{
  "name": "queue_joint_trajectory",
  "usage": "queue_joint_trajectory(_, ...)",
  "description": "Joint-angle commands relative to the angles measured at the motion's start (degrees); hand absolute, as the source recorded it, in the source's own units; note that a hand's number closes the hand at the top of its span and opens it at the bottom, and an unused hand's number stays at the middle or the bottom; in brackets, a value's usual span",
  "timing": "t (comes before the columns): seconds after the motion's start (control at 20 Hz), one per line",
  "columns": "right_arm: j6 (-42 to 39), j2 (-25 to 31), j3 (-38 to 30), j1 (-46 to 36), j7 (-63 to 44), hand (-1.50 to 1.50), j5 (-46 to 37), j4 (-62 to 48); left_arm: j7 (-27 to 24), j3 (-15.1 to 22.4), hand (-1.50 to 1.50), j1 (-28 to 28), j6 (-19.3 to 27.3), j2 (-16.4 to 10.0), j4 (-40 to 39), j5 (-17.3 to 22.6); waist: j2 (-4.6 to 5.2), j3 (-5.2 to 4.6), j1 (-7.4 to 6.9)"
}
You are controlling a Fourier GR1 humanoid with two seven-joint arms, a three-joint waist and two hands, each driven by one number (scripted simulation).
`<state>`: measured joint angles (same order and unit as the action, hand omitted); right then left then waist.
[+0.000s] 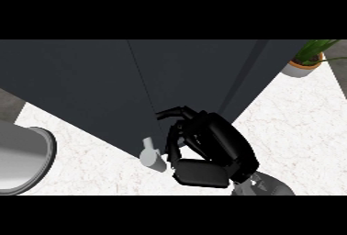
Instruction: Pick up the bottled water, place it into the cabinet and close the cabinet
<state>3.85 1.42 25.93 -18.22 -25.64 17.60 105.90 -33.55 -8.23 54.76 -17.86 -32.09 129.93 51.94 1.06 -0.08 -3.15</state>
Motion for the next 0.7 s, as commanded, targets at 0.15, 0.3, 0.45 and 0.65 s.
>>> queue_joint_trajectory(0.15, -6.7, 0.0, -14.5, -14.4, 2.6, 1.5, 9.1, -11.8, -0.7, -4.7, -1.5, 2.9, -6.8, 2.8, -2.6, 2.0, -0.99, 0.08, 1.08)
queue_joint_trajectory(0.3, -9.3, -0.2, -17.0, -19.7, 5.6, 1.5, 9.2, -20.5, 1.7, -9.7, -1.5, 4.8, -8.6, 1.4, -1.7, 8.0, -0.88, 0.09, 1.04)
queue_joint_trajectory(0.45, -14.7, 1.1, -18.7, -21.0, 10.9, 1.5, 8.8, -28.0, 3.9, -11.0, -1.5, 4.3, -8.8, 1.4, -1.4, 8.5, -0.73, 0.12, 1.31)
queue_joint_trajectory(0.65, -14.8, 0.7, -20.8, -29.6, 7.2, 1.5, 10.3, -31.8, 5.6, -12.1, -1.5, 6.2, -8.0, 4.3, 2.6, 7.8, -0.85, 0.13, 1.23)
